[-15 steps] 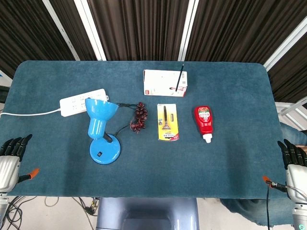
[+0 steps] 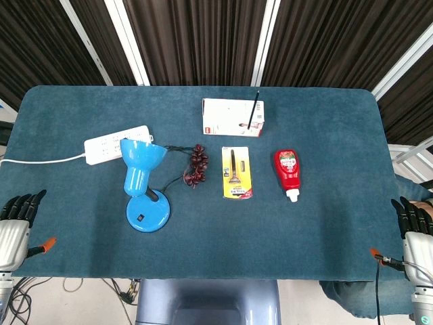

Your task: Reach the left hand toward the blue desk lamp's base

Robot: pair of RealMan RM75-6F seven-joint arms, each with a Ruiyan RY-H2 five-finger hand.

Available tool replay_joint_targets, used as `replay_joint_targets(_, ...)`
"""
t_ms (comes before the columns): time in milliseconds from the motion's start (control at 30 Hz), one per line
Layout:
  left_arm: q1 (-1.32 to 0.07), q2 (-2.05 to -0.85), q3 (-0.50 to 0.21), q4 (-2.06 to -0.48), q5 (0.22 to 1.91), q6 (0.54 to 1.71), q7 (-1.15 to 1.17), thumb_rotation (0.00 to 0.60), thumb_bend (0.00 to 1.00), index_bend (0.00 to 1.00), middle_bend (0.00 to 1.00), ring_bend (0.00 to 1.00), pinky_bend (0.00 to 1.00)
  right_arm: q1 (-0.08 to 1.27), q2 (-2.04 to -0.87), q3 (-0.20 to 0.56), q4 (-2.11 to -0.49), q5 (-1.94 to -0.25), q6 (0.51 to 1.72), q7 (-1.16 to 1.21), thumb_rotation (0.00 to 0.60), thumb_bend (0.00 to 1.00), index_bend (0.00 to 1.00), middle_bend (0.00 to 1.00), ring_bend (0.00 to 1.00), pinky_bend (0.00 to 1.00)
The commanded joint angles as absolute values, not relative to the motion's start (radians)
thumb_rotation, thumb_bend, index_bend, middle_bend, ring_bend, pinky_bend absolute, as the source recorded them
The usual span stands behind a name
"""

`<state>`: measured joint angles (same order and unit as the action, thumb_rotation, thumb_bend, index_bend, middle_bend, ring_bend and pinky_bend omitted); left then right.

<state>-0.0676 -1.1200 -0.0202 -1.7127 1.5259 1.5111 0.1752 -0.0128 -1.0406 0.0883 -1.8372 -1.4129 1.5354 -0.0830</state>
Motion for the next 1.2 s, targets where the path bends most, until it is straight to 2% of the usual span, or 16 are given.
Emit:
replay_joint_targets(33,-0.065,-1.119,-0.022,-1.713,1.528,1.518,0.17,0.6,0.11,0.06,0.14,0.1,0.12,-0.016,-1.037,0.088,-1.841,-1.418,1.542,-0.081,0.6,0.1,0.0,0.0,0.0,0.0)
replay_joint_targets(533,-0.067,-1.125,-0.024,-1.705,1.527,1.516,0.178,0.6,0.13,0.06,0.15,0.1,0.15,-0.016,-1.035,0.088,-1.841,-1.417,1.542,-0.078,0.6,0.1,0.0,0.0,0.0,0.0)
replay_joint_targets(700,-0.07,-1.13,-0.024,-1.697,1.537,1.519,0.184,0.6,0.15,0.05,0.16,0.13,0.2,-0.016,-1.037,0.088,-1.84,-1.417,1.541,-0.079,0.6,0.1,0.0,0.0,0.0,0.0)
replay_joint_targets(767,-0.073,-1.137,-0.026,-1.685,1.558,1.53,0.179,0.6,0.19,0.05,0.23,0.18,0.27,-0.016,-1.037,0.087,-1.842,-1.419,1.542,-0.08,0.6,0.1,0.0,0.0,0.0,0.0)
replay_joint_targets(833,-0.074,-1.148,-0.028,-1.667,1.58,1.548,0.172,0.6,0.26,0.05,0.31,0.27,0.41,-0.018,-1.036,0.087,-1.844,-1.419,1.544,-0.082,0.6,0.1,0.0,0.0,0.0,0.0)
replay_joint_targets(933,-0.079,-1.171,-0.037,-1.632,1.61,1.575,0.152,0.6,0.42,0.08,0.48,0.5,0.72,-0.018,-1.035,0.088,-1.843,-1.415,1.545,-0.082,0.6,0.1,0.0,0.0,0.0,0.0)
replay_joint_targets(967,-0.082,-1.182,-0.042,-1.617,1.615,1.582,0.142,0.6,0.45,0.09,0.53,0.56,0.79,-0.017,-1.036,0.089,-1.842,-1.411,1.542,-0.081,0.6,0.1,0.0,0.0,0.0,0.0)
replay_joint_targets(1067,-0.098,-1.209,-0.045,-1.573,1.627,1.571,0.111,0.6,0.52,0.11,0.62,0.66,0.87,-0.014,-1.037,0.089,-1.838,-1.402,1.532,-0.08,0.6,0.1,0.0,0.0,0.0,0.0)
replay_joint_targets(1200,-0.138,-1.221,-0.022,-1.533,1.641,1.487,0.091,0.6,0.54,0.11,0.68,0.72,0.9,-0.011,-1.042,0.088,-1.835,-1.4,1.527,-0.089,0.6,0.1,0.0,0.0,0.0,0.0)
